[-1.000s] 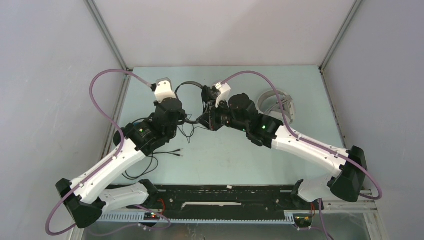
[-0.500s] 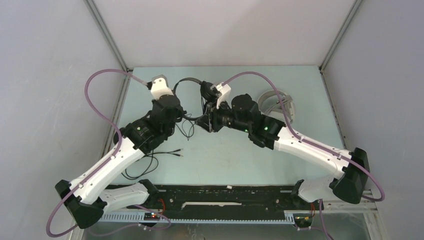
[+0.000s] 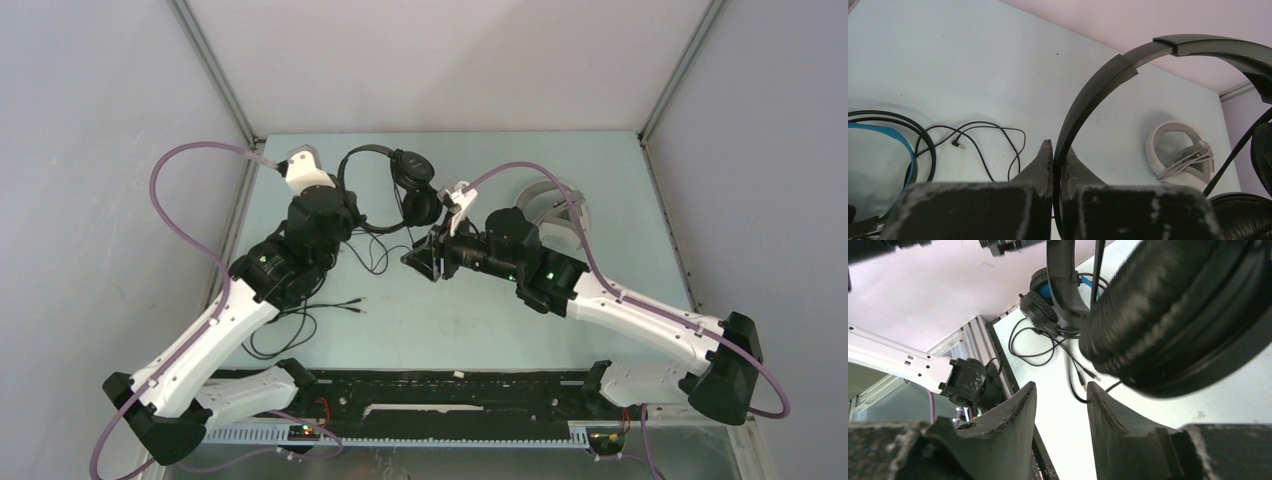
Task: Wrap the headphones
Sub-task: Wrap the headphones cable around the headphones.
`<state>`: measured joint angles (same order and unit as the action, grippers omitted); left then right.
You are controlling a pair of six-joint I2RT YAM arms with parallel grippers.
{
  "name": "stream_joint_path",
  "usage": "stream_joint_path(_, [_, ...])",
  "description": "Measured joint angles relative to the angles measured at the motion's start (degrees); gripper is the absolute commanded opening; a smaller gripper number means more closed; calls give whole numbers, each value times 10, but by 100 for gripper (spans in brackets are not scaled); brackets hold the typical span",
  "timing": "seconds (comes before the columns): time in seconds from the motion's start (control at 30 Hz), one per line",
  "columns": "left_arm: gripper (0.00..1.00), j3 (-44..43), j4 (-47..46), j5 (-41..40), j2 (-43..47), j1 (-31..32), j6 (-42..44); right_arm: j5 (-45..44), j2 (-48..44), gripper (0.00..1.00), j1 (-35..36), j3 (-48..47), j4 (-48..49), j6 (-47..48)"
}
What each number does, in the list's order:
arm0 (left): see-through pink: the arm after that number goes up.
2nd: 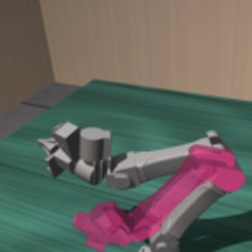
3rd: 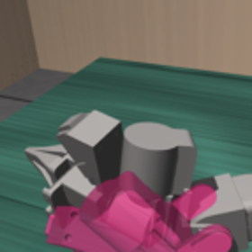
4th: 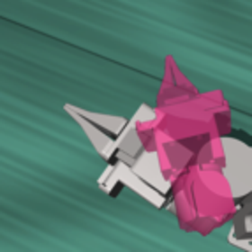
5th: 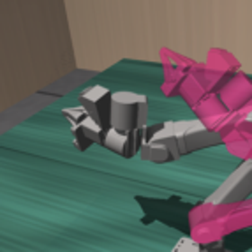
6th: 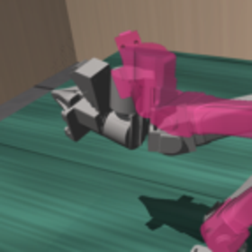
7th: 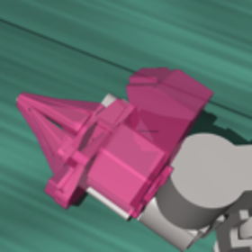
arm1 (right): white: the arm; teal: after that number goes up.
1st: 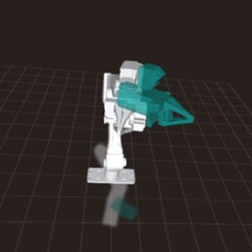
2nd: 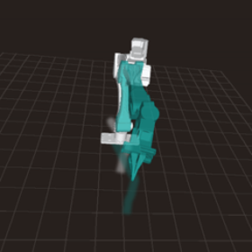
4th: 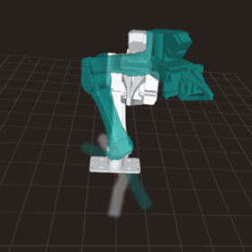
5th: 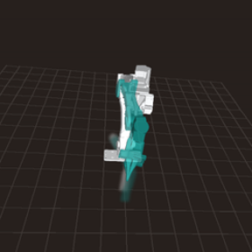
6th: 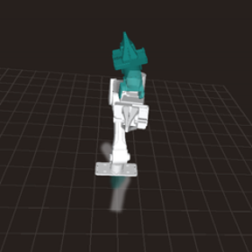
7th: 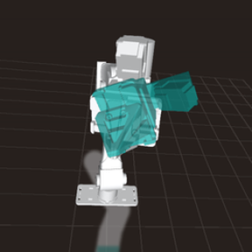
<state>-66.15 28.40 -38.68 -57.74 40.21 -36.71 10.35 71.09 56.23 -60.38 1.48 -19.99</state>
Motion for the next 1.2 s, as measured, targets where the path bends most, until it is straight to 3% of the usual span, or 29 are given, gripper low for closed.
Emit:
stream_joint_path(0.27, [0, -24, 0, 5, 3, -2, -3, 2, -53, 60, 1, 97, 73, 33])
stream_joint_path(0.47, [0, -49, 3, 17, 3, -2, -2, -8, -73, 64, 1, 201, 241, 107])
stream_joint_path(0.57, [0, -64, 12, 21, 3, -2, -1, -5, -38, 73, -4, 213, 313, 133])
stream_joint_path(0.93, [0, -103, 26, 49, 3, -3, 3, 93, 190, 77, -42, 212, 684, 192])
stream_joint_path(1.2, [0, -112, 40, 65, 4, -3, 3, 113, 302, 77, -50, 146, 784, 182])
